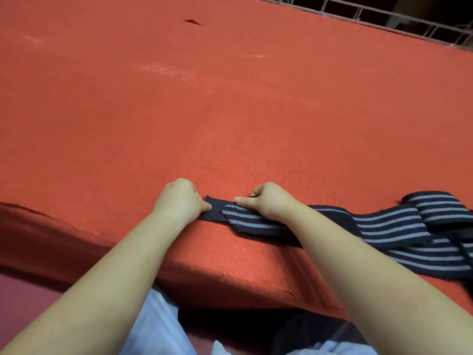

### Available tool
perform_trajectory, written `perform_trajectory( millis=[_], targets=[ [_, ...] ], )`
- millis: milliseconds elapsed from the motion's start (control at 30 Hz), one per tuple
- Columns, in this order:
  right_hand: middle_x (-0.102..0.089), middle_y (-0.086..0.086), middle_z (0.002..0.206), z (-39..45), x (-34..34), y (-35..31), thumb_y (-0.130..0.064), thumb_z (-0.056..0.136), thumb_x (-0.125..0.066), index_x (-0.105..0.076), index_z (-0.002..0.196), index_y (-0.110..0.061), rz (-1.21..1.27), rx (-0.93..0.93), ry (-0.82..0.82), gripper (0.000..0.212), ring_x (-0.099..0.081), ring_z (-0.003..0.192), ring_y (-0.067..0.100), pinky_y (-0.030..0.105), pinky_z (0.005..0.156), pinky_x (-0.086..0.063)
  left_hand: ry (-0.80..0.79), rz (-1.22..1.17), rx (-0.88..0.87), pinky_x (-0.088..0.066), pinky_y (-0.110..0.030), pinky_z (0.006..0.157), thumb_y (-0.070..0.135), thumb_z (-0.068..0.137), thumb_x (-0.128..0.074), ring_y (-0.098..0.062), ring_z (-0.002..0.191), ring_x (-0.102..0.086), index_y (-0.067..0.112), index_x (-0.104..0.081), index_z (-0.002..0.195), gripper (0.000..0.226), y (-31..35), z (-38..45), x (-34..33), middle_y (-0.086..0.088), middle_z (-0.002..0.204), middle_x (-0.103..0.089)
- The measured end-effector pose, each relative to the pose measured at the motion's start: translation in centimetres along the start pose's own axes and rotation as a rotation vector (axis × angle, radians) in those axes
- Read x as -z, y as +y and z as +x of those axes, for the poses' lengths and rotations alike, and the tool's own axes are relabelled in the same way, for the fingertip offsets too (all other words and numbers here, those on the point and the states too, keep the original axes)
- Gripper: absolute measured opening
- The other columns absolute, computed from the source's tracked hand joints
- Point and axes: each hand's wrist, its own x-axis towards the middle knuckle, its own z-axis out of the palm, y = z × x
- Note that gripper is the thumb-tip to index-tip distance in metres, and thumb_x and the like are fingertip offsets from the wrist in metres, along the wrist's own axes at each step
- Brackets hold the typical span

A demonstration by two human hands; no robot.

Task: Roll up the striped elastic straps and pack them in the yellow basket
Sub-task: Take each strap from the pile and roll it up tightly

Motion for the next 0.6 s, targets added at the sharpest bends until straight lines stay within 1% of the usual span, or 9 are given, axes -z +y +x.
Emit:
perform_trajectory(
  millis=[67, 133, 200, 267, 333, 367, 467, 533, 600],
  targets=[
    [-0.065, 0.004, 0.082, -0.2, -0.2, -0.1, -0.059, 0.083, -0.059, -0.067, 0.091, -0.01, -0.035, 0.0, 0.025, 0.051, -0.062, 0.087, 0.026, 0.033, 0.076, -0.045, 0.029, 0.103, -0.021, -0.045, -0.029, 0.071, 0.027, 0.078, -0.073, -0.027, 0.088, -0.062, 0.014, -0.058, 0.069, 0.022, 0.3, -0.5, -0.1, -0.009, 0.088, -0.067],
    [-0.062, 0.002, 0.081, -0.4, -0.5, -0.3, -0.061, 0.083, -0.057, -0.067, 0.093, -0.013, -0.059, -0.007, 0.057, 0.05, -0.06, 0.084, 0.024, 0.031, 0.071, -0.042, 0.136, 0.212, -0.093, -0.044, -0.034, 0.081, 0.026, 0.081, -0.07, -0.029, 0.102, -0.056, 0.016, -0.057, 0.088, 0.018, 0.7, -1.0, -0.2, -0.008, 0.107, -0.058],
    [-0.06, 0.001, 0.08, -0.5, -0.8, -0.5, -0.062, 0.083, -0.055, -0.064, 0.09, -0.015, -0.076, -0.017, 0.093, 0.049, -0.058, 0.082, 0.023, 0.029, 0.068, -0.039, 0.24, 0.177, -0.215, -0.041, -0.037, 0.089, 0.022, 0.084, -0.065, -0.029, 0.107, -0.052, 0.018, -0.053, 0.101, 0.021, 1.4, -1.4, -1.0, -0.007, 0.11, -0.052],
    [-0.06, 0.0, 0.081, -0.5, -1.1, -0.5, -0.062, 0.084, -0.055, -0.059, 0.084, -0.018, -0.097, -0.01, 0.127, 0.044, -0.058, 0.084, 0.023, 0.028, 0.067, -0.037, 0.168, 0.047, -0.283, -0.04, -0.036, 0.089, 0.026, 0.089, -0.057, -0.027, 0.103, -0.053, 0.019, -0.05, 0.094, 0.012, 2.5, -1.8, -2.2, -0.006, 0.104, -0.055],
    [-0.059, -0.002, 0.079, -0.5, -0.9, -0.3, -0.058, 0.085, -0.056, -0.056, 0.08, -0.019, -0.083, 0.018, 0.131, 0.039, -0.059, 0.086, 0.023, 0.027, 0.067, -0.036, 0.038, 0.108, -0.256, -0.039, -0.036, 0.091, 0.036, 0.094, -0.048, -0.029, 0.105, -0.052, 0.016, -0.051, 0.093, 0.021, 3.0, -1.7, -3.7, -0.009, 0.106, -0.057],
    [-0.058, -0.003, 0.075, -0.6, -0.5, -0.1, -0.055, 0.085, -0.058, -0.055, 0.077, -0.02, -0.054, 0.045, 0.107, 0.036, -0.058, 0.083, 0.022, 0.027, 0.066, -0.036, 0.007, 0.166, -0.233, -0.038, -0.037, 0.092, 0.039, 0.095, -0.044, -0.031, 0.107, -0.052, 0.013, -0.052, 0.097, 0.027, 2.9, -1.5, -4.2, -0.011, 0.109, -0.056],
    [-0.055, -0.005, 0.063, -1.7, 2.3, 1.2, -0.047, 0.077, -0.073, -0.056, 0.07, -0.019, -0.005, 0.11, -0.058, 0.033, -0.054, 0.066, 0.016, 0.027, 0.058, -0.038, 0.041, 0.237, -0.223, -0.038, -0.038, 0.093, 0.04, 0.097, -0.04, -0.03, 0.106, -0.051, 0.01, -0.052, 0.104, 0.033, 2.7, -1.2, -4.6, -0.011, 0.113, -0.055],
    [-0.06, -0.004, 0.07, -2.7, 4.9, 2.8, -0.047, 0.071, -0.078, -0.059, 0.076, -0.018, -0.108, 0.067, -0.174, 0.035, -0.056, 0.066, 0.013, 0.025, 0.06, -0.041, 0.053, 0.247, -0.236, -0.039, -0.038, 0.092, 0.041, 0.097, -0.039, -0.03, 0.104, -0.051, 0.01, -0.051, 0.104, 0.034, 2.6, -1.3, -4.7, -0.011, 0.111, -0.054],
    [-0.063, -0.001, 0.083, -3.5, 7.4, 5.1, -0.05, 0.069, -0.077, -0.062, 0.087, -0.015, -0.291, -0.023, -0.215, 0.042, -0.058, 0.078, 0.018, 0.026, 0.069, -0.042, 0.063, 0.26, -0.239, -0.039, -0.038, 0.093, 0.041, 0.097, -0.039, -0.031, 0.105, -0.051, 0.01, -0.051, 0.104, 0.034, 2.6, -1.3, -4.9, -0.012, 0.111, -0.054]
  ],
)
